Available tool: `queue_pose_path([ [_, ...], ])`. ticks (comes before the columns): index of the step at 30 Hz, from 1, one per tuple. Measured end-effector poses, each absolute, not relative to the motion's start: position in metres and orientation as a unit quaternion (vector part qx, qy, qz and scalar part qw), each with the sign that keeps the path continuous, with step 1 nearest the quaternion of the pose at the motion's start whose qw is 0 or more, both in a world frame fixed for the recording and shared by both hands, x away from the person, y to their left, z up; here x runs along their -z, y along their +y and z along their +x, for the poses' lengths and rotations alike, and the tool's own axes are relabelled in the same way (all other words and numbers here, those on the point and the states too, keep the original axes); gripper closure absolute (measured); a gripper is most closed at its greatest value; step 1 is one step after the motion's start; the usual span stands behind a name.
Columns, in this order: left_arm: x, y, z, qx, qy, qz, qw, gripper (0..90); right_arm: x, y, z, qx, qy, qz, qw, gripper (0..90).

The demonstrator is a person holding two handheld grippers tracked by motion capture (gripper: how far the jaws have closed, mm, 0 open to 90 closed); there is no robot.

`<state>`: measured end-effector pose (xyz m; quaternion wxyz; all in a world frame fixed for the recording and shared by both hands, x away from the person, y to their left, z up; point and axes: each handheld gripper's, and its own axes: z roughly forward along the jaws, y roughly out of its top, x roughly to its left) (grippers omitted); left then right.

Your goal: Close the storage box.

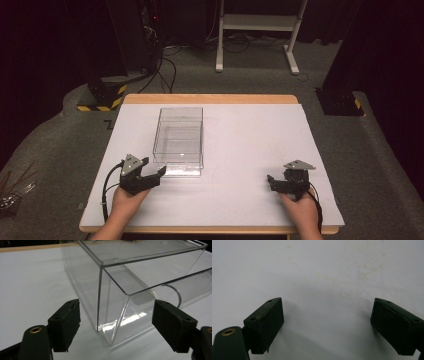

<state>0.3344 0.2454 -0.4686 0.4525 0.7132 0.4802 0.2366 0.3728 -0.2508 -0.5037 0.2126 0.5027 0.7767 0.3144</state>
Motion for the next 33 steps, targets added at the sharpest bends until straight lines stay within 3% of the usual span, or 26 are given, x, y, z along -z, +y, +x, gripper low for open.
queue_pose_path([
  [17,0.472,0.24,0.36,-0.252,0.499,0.697,0.449,22.1,0.504,-0.251,0.373,-0.315,0.777,0.503,0.212,11.3],
  [33,0.476,0.239,0.37,-0.261,0.518,0.682,0.445,28.7,0.504,-0.251,0.373,-0.314,0.777,0.503,0.212,11.3],
])
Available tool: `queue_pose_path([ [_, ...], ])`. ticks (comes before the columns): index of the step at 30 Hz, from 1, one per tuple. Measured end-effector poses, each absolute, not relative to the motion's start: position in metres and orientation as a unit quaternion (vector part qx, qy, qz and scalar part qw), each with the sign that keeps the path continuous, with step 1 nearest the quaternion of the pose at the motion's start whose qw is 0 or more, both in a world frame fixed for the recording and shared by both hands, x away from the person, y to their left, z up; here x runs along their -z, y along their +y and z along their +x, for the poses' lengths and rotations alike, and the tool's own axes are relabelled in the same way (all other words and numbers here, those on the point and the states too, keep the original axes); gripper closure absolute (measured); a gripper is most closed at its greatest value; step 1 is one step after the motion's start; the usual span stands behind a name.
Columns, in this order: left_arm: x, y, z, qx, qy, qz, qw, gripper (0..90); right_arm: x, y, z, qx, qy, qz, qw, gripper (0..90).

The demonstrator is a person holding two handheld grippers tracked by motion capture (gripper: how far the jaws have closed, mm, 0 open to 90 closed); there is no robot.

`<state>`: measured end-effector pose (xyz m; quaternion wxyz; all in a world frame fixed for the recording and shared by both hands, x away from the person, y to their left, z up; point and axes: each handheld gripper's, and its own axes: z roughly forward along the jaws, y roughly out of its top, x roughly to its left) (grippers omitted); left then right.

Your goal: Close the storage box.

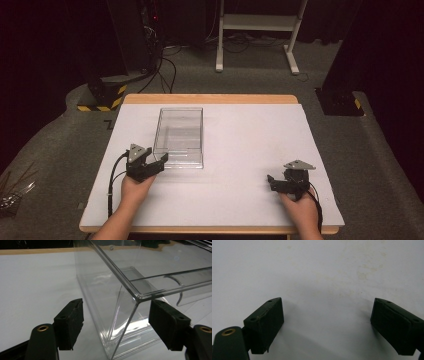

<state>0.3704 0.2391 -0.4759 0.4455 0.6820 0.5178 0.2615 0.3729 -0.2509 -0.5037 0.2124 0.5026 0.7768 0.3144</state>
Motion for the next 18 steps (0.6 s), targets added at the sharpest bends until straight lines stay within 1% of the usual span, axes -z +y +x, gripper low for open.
queue_pose_path([
  [14,0.4775,0.2358,0.3716,-0.26,0.523,0.682,0.44,30.9,0.5037,-0.2509,0.3729,-0.315,0.777,0.503,0.212,11.3],
  [18,0.475,0.2381,0.3697,-0.253,0.521,0.68,0.449,29.3,0.5037,-0.2509,0.3729,-0.315,0.776,0.504,0.211,11.3],
])
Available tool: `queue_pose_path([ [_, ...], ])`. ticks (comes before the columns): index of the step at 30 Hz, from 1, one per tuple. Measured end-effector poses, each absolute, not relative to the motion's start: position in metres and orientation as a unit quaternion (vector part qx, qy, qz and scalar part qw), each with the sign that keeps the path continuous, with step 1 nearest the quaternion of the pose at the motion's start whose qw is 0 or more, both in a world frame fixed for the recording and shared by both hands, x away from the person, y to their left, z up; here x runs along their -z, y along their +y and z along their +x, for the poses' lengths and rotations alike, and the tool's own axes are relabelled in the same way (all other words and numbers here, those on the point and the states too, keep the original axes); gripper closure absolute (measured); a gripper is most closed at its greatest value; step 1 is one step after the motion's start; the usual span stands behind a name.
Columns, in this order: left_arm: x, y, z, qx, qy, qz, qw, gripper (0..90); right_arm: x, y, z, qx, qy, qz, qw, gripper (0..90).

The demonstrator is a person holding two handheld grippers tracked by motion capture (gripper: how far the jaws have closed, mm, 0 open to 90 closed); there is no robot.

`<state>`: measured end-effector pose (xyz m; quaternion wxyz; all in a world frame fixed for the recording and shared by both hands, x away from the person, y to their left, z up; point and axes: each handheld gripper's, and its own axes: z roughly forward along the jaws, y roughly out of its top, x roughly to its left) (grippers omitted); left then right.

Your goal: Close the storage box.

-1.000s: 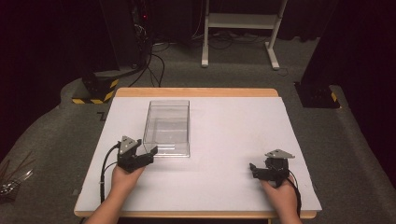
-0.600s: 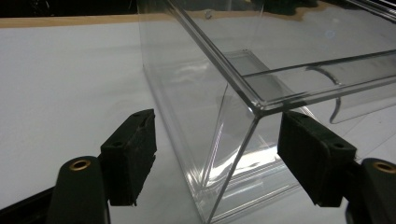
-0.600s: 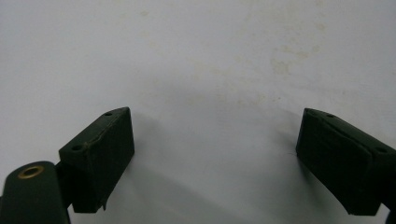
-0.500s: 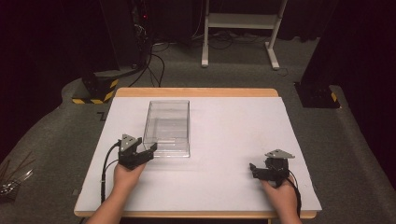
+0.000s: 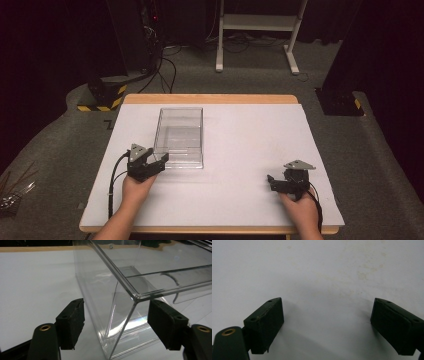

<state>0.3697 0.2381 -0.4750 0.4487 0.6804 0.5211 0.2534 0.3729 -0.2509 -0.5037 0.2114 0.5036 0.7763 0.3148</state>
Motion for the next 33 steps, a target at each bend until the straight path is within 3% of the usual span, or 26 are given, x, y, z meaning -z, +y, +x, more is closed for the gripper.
queue_pose_path([
  [6,0.473,0.239,0.367,-0.25,0.514,0.688,0.447,24.0,0.504,-0.251,0.373,-0.315,0.776,0.504,0.211,11.3],
  [18,0.471,0.244,0.354,-0.238,0.504,0.699,0.448,21.8,0.504,-0.251,0.373,-0.315,0.776,0.504,0.212,11.3],
  [33,0.486,0.288,0.324,-0.224,0.513,0.72,0.411,19.8,0.504,-0.251,0.373,-0.314,0.777,0.503,0.212,11.3],
])
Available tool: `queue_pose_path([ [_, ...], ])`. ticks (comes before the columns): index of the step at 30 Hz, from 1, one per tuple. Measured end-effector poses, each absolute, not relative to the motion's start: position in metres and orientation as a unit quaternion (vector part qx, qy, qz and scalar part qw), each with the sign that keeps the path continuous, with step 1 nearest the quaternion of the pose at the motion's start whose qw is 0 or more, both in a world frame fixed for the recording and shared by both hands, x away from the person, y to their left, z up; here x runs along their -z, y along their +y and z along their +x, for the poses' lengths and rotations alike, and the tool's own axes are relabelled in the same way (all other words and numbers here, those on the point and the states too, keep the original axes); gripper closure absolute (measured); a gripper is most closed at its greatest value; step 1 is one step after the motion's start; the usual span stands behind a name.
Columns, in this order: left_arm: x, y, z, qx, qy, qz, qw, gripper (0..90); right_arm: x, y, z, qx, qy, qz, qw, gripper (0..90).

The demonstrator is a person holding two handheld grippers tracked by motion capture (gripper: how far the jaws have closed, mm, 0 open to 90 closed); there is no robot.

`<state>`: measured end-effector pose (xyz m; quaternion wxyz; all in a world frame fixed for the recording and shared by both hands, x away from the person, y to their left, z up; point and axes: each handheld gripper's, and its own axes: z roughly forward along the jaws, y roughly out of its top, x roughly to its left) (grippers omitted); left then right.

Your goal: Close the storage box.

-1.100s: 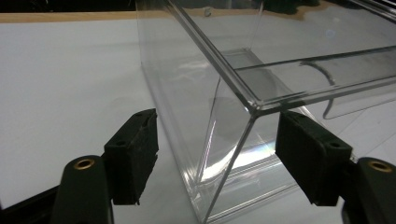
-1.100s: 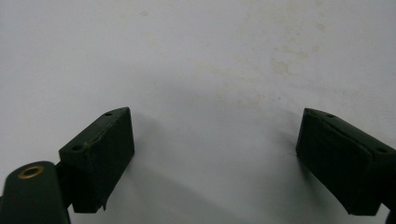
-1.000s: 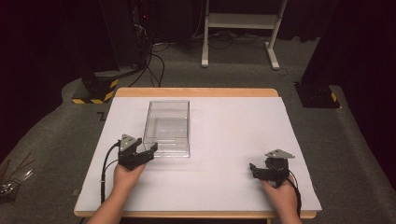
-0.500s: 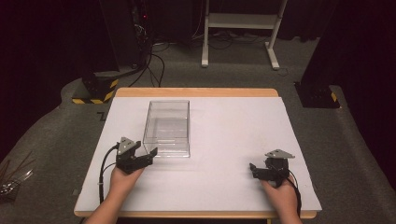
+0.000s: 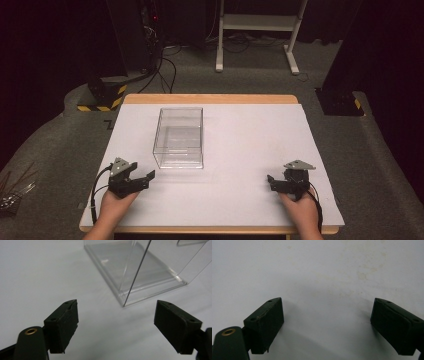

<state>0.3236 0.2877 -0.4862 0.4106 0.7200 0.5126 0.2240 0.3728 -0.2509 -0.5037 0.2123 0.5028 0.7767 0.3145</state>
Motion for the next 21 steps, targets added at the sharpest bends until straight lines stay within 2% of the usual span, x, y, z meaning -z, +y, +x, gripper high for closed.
queue_pose_path([
  [6,0.497,0.304,0.316,-0.212,0.53,0.73,0.376,18.9,0.504,-0.251,0.373,-0.314,0.777,0.502,0.214,11.3],
  [13,0.508,0.3,0.313,-0.227,0.508,0.762,0.33,15.0,0.504,-0.251,0.373,-0.314,0.777,0.501,0.214,11.3],
  [21,0.509,0.3,0.313,-0.224,0.501,0.766,0.334,16.9,0.504,-0.251,0.373,-0.314,0.777,0.501,0.214,11.4],
])
